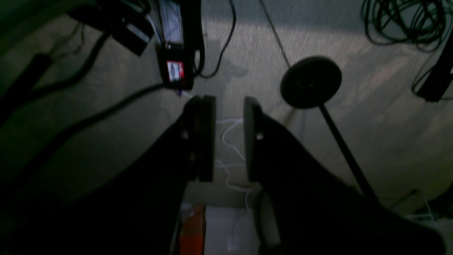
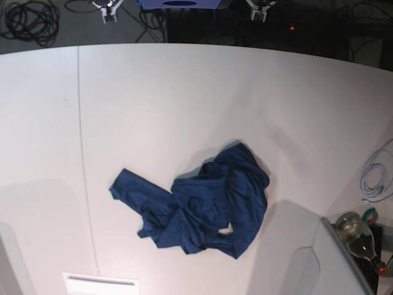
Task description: Layout the t-shirt on the table in an organized manner, then fold the t-shirt properly
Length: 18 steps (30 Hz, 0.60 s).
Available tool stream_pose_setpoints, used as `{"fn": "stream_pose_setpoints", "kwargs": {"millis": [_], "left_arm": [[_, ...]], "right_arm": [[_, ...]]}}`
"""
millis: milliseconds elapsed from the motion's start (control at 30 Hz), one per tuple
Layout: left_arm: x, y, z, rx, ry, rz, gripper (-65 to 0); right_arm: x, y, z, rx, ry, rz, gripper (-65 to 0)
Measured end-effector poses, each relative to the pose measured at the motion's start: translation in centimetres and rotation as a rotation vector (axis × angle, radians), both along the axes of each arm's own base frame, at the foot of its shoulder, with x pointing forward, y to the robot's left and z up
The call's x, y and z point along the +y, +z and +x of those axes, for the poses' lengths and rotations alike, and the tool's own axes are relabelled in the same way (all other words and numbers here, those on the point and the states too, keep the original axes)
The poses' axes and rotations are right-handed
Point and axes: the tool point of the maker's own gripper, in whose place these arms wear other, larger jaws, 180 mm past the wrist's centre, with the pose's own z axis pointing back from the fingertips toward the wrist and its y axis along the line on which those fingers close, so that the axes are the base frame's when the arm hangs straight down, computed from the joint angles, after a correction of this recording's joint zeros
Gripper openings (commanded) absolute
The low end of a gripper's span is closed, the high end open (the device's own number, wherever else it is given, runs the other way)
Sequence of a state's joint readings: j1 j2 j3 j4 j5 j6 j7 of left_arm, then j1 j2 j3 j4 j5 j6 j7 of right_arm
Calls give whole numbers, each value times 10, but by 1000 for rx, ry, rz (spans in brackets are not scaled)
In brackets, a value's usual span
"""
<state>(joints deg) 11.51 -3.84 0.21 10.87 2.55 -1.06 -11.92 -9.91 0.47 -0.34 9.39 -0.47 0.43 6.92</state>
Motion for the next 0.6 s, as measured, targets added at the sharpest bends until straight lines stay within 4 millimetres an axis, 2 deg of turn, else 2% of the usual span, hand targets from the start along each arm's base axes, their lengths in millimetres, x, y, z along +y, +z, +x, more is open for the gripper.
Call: {"fn": "stream_pose_setpoints", "kwargs": {"millis": [33,67,367,600], "left_arm": [[0,0,1,-3,-1,0,-650],[0,0,2,-5,-1,0,-650],[10,1,-2,1,-4,12,-650],[17,6,-8,-17,-16,20,-650]], "right_arm": [[0,0,0,0,0,0,-632],[0,0,0,0,0,0,-650],[0,0,-2,3,0,-1,-650],[0,3,-14,-2,1,0,-650]]}}
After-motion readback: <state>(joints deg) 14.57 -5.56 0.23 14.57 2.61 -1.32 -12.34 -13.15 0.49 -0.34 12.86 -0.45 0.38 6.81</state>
